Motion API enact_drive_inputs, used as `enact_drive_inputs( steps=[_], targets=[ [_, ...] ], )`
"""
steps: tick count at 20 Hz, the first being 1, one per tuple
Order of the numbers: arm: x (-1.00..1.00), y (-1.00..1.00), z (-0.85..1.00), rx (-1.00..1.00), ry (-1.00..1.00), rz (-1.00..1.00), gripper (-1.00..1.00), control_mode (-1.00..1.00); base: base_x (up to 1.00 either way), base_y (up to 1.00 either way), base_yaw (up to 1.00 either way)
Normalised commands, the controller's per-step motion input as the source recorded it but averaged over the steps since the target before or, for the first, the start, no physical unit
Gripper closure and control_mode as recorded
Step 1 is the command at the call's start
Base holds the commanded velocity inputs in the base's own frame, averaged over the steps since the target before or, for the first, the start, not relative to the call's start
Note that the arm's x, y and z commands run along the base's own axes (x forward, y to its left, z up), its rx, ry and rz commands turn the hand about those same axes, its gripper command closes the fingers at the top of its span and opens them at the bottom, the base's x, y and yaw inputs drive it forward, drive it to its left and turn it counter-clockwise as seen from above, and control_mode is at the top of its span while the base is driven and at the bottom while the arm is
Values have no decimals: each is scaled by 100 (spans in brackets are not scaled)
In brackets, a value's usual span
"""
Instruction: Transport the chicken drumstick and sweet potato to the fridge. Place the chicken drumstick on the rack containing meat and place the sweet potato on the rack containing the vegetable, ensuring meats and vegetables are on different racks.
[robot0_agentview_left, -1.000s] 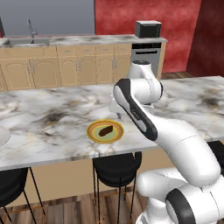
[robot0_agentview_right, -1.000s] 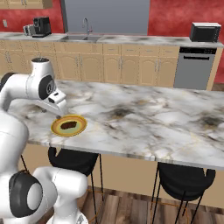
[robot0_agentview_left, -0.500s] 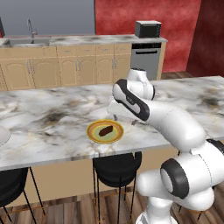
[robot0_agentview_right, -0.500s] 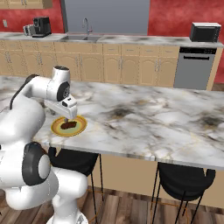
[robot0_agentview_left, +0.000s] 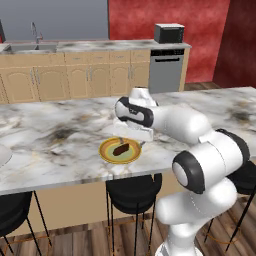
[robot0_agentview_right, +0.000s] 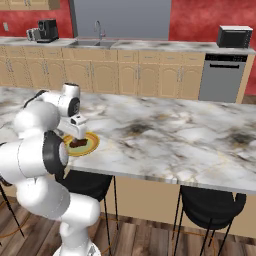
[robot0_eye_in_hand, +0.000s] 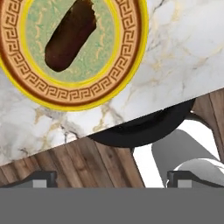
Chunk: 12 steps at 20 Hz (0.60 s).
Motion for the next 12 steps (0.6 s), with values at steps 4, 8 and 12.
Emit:
enact_drive_inputs(
  steps=[4,8,12],
  targets=[
    [33,39,-33,-15,10,-1,-100,-100,0,0,0],
    [14,0,-17,-5,1,-1,-100,-100,0,0,0],
    [17,0,-10,-2,0,-1,-100,-100,0,0,0]
  ],
)
